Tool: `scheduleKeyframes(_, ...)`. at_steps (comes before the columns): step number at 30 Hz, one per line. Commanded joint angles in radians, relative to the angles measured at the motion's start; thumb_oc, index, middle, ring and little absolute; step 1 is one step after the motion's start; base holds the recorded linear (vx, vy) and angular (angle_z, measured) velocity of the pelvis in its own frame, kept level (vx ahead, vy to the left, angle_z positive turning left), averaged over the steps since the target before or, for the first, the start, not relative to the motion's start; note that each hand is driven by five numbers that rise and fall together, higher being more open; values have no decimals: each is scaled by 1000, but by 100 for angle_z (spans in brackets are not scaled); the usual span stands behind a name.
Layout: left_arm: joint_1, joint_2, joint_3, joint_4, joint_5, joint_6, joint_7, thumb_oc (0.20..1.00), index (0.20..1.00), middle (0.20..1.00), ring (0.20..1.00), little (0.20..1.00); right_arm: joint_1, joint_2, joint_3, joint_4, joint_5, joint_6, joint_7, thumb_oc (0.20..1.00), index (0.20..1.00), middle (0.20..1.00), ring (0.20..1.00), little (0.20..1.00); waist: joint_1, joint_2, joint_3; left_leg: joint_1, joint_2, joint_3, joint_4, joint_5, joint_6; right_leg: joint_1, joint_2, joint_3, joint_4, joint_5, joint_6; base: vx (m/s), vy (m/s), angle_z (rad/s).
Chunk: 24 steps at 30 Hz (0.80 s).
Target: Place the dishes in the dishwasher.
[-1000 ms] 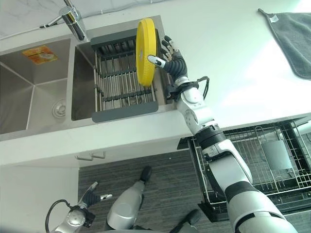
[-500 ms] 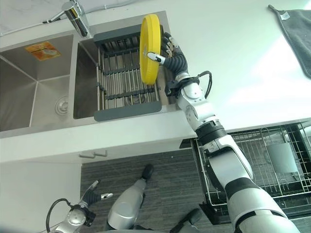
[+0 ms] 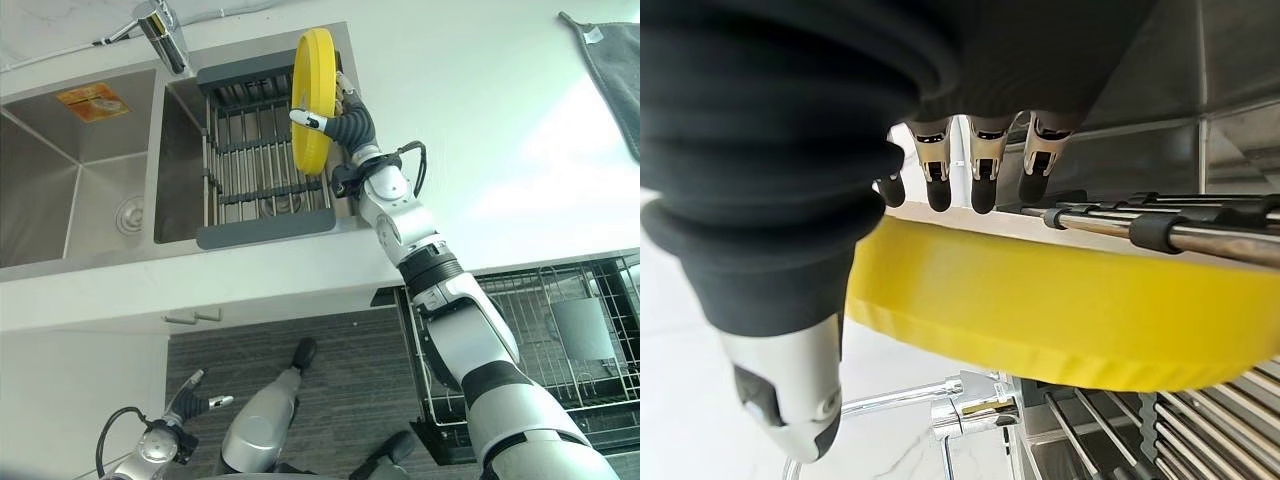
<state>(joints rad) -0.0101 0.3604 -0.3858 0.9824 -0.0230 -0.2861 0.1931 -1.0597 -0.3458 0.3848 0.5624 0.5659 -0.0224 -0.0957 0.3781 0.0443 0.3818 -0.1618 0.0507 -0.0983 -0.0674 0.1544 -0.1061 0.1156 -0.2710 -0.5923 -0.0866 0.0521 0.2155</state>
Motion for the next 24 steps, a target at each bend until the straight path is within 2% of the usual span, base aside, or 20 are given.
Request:
scheduleKeyframes(1,-27,56,-37,5,-31,-6,5,1000,1000,1000,1000,1000,-97,-28,32,-35,-39,-16,-11,1000,1000,1000,1000,1000,33,-8,5,-4,7,37,-20,-2,34,-66,-74,58,141,31,-9,0,0,0)
scheduleKeyframes(5,-31,54,-40,9,-31,-9,7,1000,1000,1000,1000,1000,-116,-31,49,24,-79,-11,-35,1000,1000,1000,1000,1000,36,-7,9,-8,6,38,-20,-1,33,-67,-76,57,140,35,-8,0,0,0)
scheduleKeyframes(6,-33,55,-42,6,-33,-7,7,1000,1000,1000,1000,1000,-122,-32,54,32,-102,-6,-50,451,451,451,451,451,38,-7,10,-10,5,38,-20,-1,33,-68,-77,56,140,36,-7,0,0,0)
scheduleKeyframes(7,-34,55,-44,3,-35,-5,9,1000,1000,1000,1000,1000,-131,-35,63,48,-141,-5,-87,200,200,200,200,200,40,-7,12,-12,4,38,-20,0,33,-68,-78,53,139,38,-6,0,0,0)
scheduleKeyframes(10,-34,50,-46,7,-40,-8,12,1000,1000,1000,1000,1000,-146,-37,72,74,-166,-14,-126,200,200,200,200,200,42,-6,12,-15,3,38,-20,0,33,-71,-80,52,140,40,-5,0,0,0)
scheduleKeyframes(24,-36,49,-47,-2,-55,-5,7,1000,1000,1000,1000,1000,-155,-6,84,84,-158,-54,-164,200,200,200,200,200,52,-1,13,-16,2,36,-20,2,32,-68,-79,47,138,42,-6,0,-2,1)
